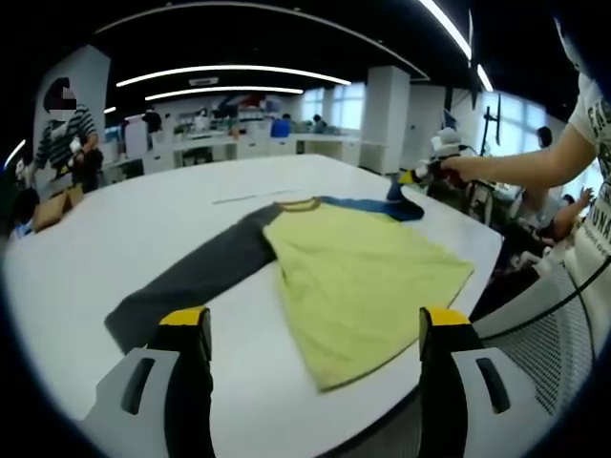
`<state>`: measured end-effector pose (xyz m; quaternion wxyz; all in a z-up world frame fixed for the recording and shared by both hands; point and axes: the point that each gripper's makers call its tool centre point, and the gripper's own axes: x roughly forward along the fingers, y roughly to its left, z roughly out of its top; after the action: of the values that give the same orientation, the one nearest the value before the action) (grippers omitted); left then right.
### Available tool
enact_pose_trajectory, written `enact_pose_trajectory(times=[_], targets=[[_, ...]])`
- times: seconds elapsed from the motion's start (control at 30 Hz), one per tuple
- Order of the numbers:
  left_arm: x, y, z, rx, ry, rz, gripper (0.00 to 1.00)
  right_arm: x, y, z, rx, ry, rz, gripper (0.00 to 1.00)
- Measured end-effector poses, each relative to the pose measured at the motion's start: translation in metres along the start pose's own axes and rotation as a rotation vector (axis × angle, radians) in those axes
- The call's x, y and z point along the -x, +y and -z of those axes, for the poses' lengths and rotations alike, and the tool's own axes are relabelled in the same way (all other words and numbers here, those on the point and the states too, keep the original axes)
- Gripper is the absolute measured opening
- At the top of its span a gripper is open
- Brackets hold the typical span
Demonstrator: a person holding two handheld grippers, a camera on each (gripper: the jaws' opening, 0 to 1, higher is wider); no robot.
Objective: Fold the garment on the visible template until the final outline fits inside the template.
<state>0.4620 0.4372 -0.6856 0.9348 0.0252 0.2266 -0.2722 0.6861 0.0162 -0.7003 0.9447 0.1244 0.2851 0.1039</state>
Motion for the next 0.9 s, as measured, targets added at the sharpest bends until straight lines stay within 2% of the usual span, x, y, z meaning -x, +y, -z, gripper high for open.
enact_pose_trajectory(times=[0.9], targets=[[0.0,0.0,0.001,0.013,-0.012,0.001,0.87,-0.029,0.071,-0.001,-0.038,0.005,-0.12,0.0]])
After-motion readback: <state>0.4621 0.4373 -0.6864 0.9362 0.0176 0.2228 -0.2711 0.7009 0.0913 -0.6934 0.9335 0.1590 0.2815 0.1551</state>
